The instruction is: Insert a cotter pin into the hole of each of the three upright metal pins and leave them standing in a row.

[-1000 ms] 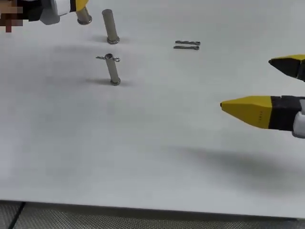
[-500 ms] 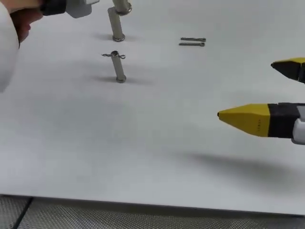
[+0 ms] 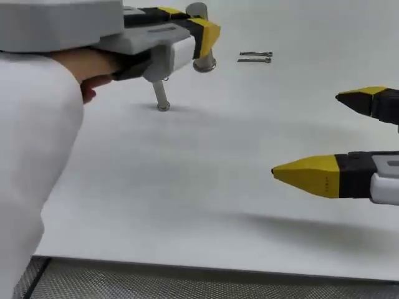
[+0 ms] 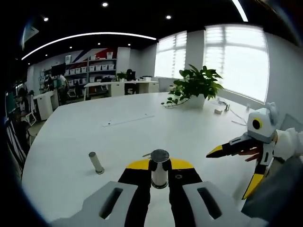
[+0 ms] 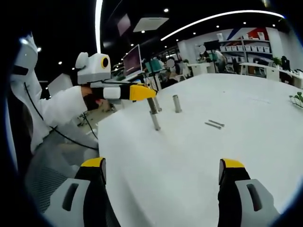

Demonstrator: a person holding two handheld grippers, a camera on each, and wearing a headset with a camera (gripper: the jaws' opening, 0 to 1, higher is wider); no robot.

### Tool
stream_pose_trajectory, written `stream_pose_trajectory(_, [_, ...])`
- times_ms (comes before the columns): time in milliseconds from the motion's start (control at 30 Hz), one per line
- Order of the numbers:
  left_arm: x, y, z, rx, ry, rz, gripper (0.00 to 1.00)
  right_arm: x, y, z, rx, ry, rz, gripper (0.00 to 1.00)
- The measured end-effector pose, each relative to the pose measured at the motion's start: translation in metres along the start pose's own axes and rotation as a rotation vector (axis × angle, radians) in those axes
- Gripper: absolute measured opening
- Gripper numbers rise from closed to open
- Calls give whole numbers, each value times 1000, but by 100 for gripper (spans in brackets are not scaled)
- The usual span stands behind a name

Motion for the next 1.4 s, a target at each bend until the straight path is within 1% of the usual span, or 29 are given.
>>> stream_pose_trajectory(67, [5, 3, 2, -5, -13, -9, 10, 0, 0, -1, -1, -2, 1, 98])
stream_pose_trajectory(100, [10, 6, 4, -16, -26, -26, 10, -1, 0, -1, -4, -4, 3, 97])
stream_pose_trajectory(167, [17, 9, 6, -21, -7, -53, 10, -1, 1, -3, -8, -5, 5, 97])
stream_pose_trajectory(300, [28, 14, 12, -29, -10, -79, 10, -1, 1, -5, -13, -6, 7, 97])
stream_pose_trajectory(400, [38, 19, 14, -41, -18, -116, 10, -1, 1, -5, -17, -5, 8, 97])
stream_pose_trajectory(467, [43, 22, 16, -49, -2, -135, 10, -1, 1, -6, -20, -5, 11, 97])
stream_pose_trajectory(533, [45, 24, 16, -46, -9, -145, 10, -1, 1, -6, -22, -6, 11, 97])
stream_pose_trajectory(567, [46, 25, 17, -38, -36, -151, 10, -1, 1, -6, -23, -5, 11, 97])
stream_pose_trajectory(600, [48, 26, 16, -30, -43, -156, 10, -1, 2, -7, -24, -5, 11, 97])
stream_pose_trajectory(700, [50, 29, 17, -36, -41, -165, 10, -1, 2, -8, -29, -7, 10, 97])
stream_pose_trajectory(767, [52, 29, 18, -38, -55, -176, 10, -1, 3, -8, -31, -6, 8, 97])
stream_pose_trajectory(800, [54, 30, 18, -38, -60, -184, 10, -1, 3, -8, -31, -7, 7, 97])
stream_pose_trajectory(833, [56, 31, 17, -35, -67, -202, 10, -1, 3, -8, -31, -7, 6, 96])
stream_pose_trajectory(967, [60, 31, 18, -44, -82, -206, 10, 1, 4, -9, -38, -5, 1, 96])
stream_pose_trajectory(1233, [63, 33, 20, -62, -96, -215, 10, 1, 5, -8, -43, -3, -3, 96])
stream_pose_trajectory(1400, [67, 35, 23, -54, -91, -223, 10, 2, 5, -10, -47, -5, -8, 96])
Point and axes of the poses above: the centre of the closed fingertips' face, and the gripper's own axes: y roughly forward along the fingers, z roughly to its right, x roughly out of its underside, the point moved 5 cm from there along -y, roughly backward along the fingers, and after that the axes turned 8 degrees about -z, right-handed, at the moved point
